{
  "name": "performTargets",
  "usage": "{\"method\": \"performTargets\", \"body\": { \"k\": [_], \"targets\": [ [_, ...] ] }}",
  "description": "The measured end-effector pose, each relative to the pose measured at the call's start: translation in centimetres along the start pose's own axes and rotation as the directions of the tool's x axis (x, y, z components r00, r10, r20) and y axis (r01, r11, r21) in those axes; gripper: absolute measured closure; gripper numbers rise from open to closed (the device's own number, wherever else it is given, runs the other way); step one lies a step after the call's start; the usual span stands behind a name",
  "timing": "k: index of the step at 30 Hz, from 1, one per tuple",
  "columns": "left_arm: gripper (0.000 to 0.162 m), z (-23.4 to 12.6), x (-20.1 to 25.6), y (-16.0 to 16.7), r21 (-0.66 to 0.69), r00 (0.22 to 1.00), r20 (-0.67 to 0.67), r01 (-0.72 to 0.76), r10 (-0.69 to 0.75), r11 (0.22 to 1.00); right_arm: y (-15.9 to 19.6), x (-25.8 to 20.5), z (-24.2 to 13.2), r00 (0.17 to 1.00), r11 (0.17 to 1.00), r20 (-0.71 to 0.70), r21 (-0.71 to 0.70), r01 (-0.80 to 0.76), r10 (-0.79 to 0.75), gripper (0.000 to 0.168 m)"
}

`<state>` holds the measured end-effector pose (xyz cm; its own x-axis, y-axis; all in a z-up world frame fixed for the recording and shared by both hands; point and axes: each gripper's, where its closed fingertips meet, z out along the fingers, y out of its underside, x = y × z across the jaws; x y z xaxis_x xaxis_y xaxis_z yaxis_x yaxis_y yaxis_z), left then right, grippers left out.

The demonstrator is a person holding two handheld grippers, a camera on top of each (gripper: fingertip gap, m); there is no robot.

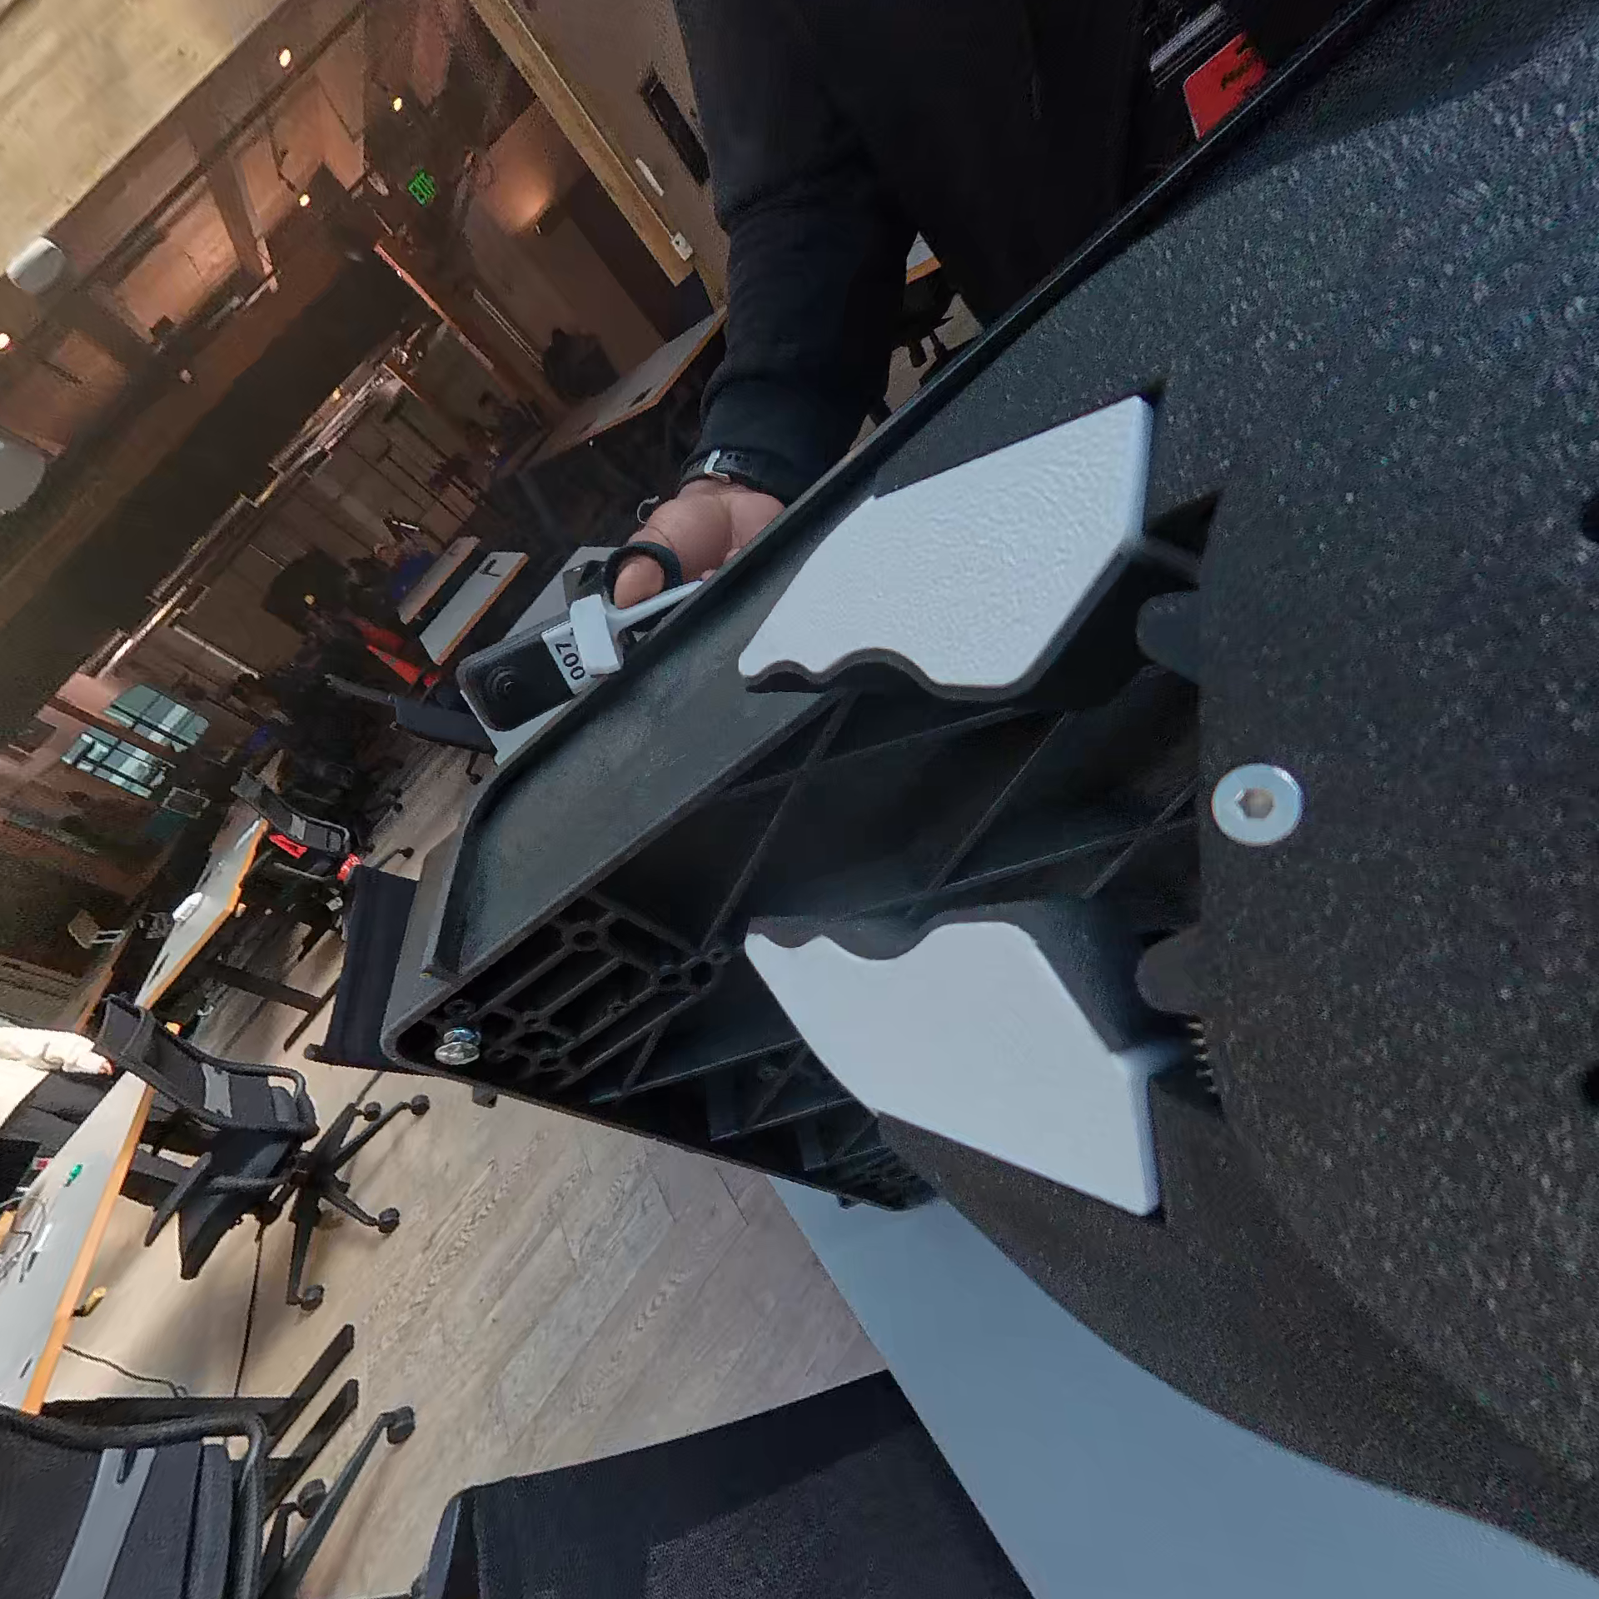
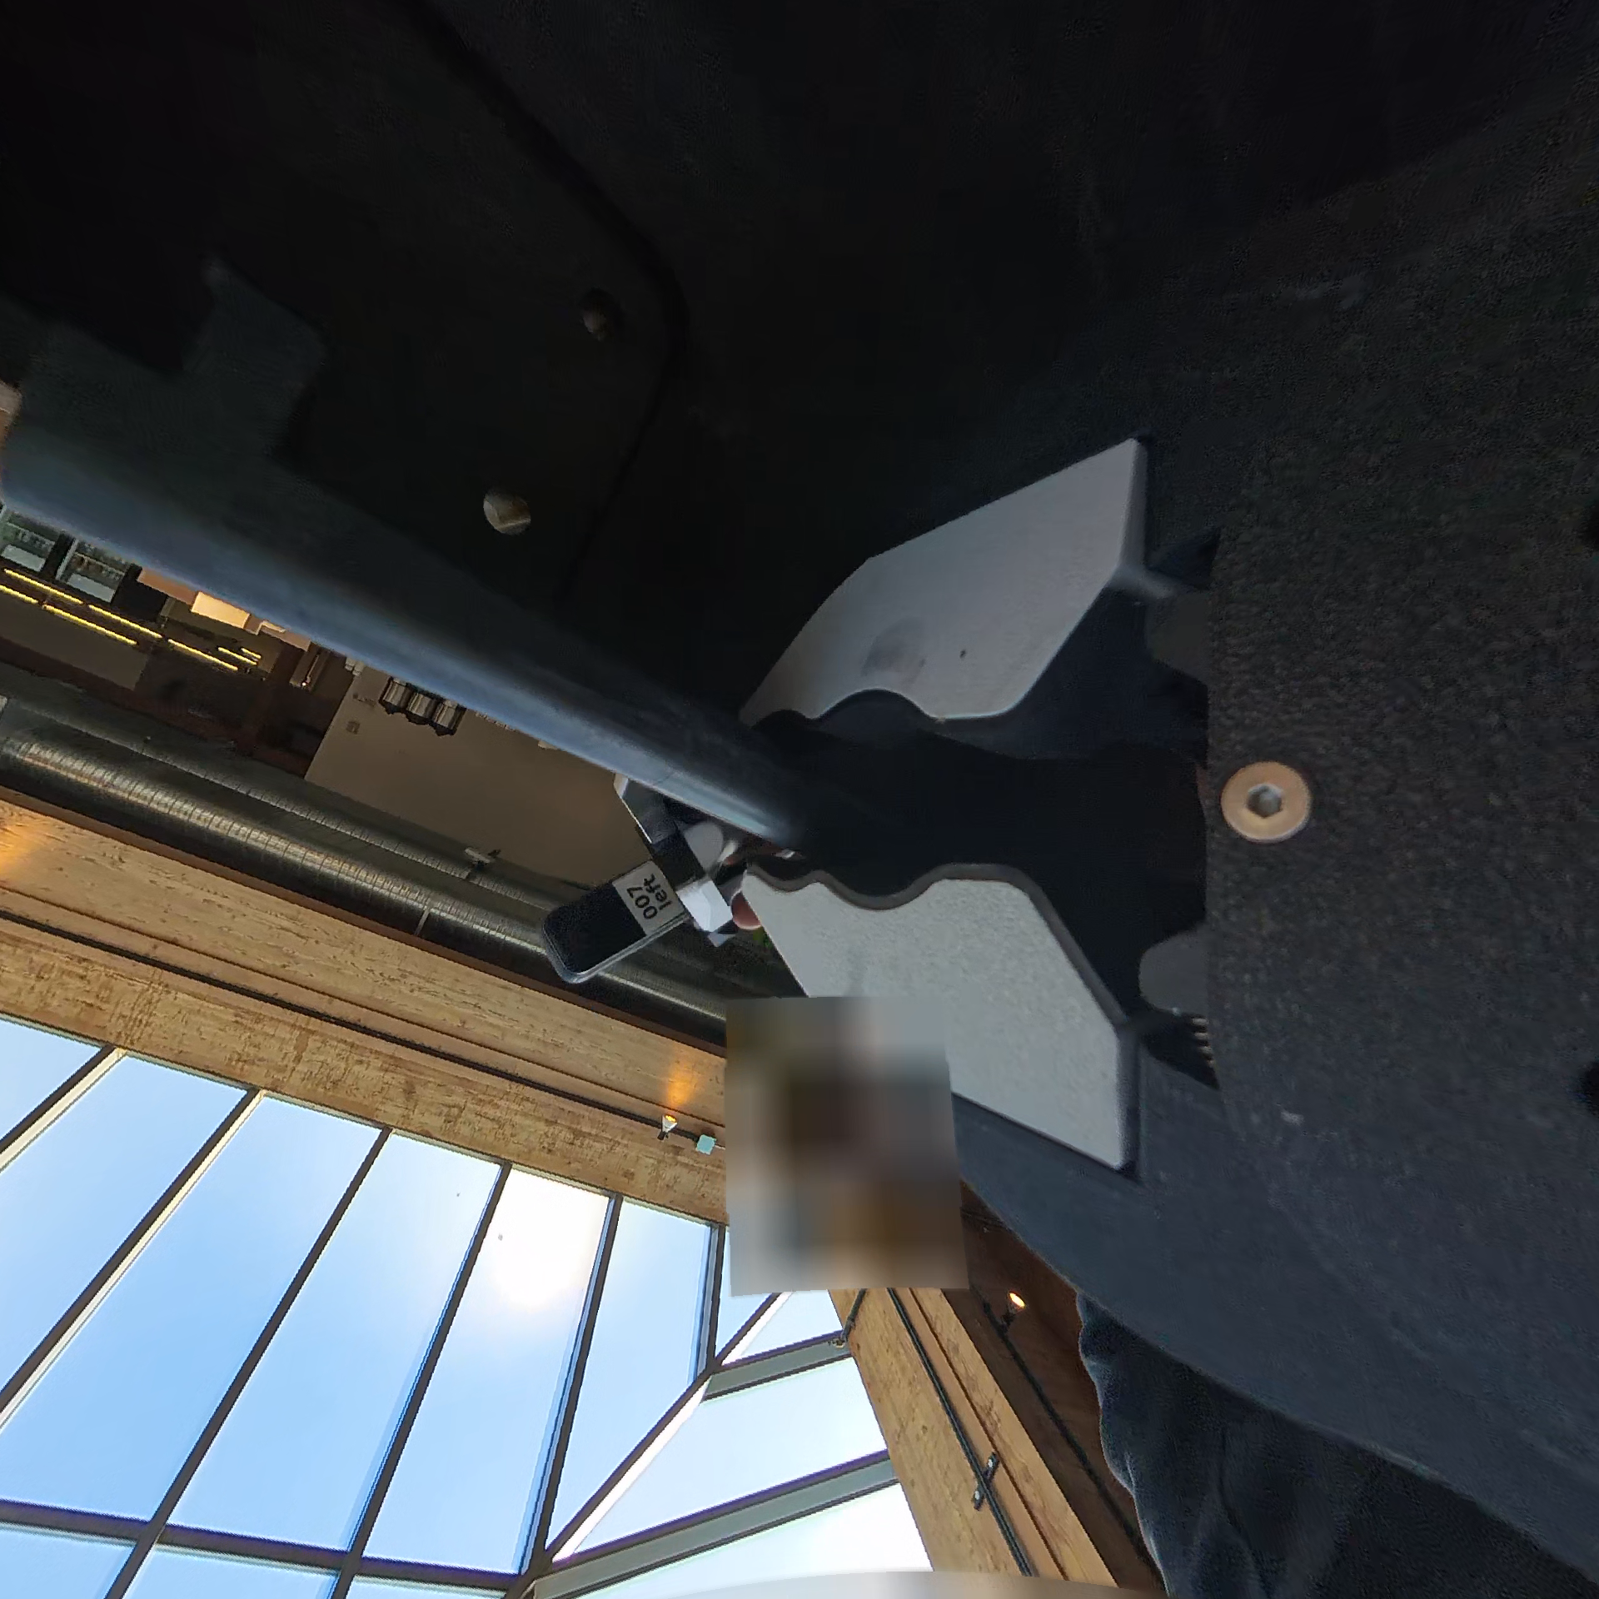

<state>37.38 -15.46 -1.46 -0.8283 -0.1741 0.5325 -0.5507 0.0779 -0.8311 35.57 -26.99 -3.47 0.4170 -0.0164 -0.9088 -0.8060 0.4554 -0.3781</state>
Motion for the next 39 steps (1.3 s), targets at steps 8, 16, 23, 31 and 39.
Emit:
{"method": "performTargets", "body": {
  "k": [8,16,23,31,39],
  "targets": [
    [0.122,8.0,-6.3,-1.3,0.111,0.969,-0.24,-0.029,0.055,0.993,0.1,0.0,0.0,1.0,1.0,0.018,-0.021,-0.001,0.001,0.144],
    [0.124,14.1,-10.9,-3.7,0.184,0.912,-0.41,0.11,-0.025,0.977,0.0,0.0,0.1,1.0,1.0,0.018,-0.015,0.007,-0.007,0.144],
    [0.123,17.1,-10.9,-3.6,0.162,0.826,-0.562,0.155,-0.038,0.975,0.0,0.0,0.1,1.0,1.0,0.021,-0.017,0.005,-0.005,0.144],
    [0.126,17.6,-10.3,-3.8,0.16,0.784,-0.62,0.148,-0.017,0.976,0.0,0.0,0.1,1.0,1.0,0.019,-0.028,0.004,-0.003,0.144],
    [0.14,17.9,-9.8,-3.5,0.149,0.788,-0.616,0.11,0.005,0.983,0.0,0.0,0.1,1.0,0.999,0.015,-0.034,0.002,-0.002,0.144]
  ]
}}
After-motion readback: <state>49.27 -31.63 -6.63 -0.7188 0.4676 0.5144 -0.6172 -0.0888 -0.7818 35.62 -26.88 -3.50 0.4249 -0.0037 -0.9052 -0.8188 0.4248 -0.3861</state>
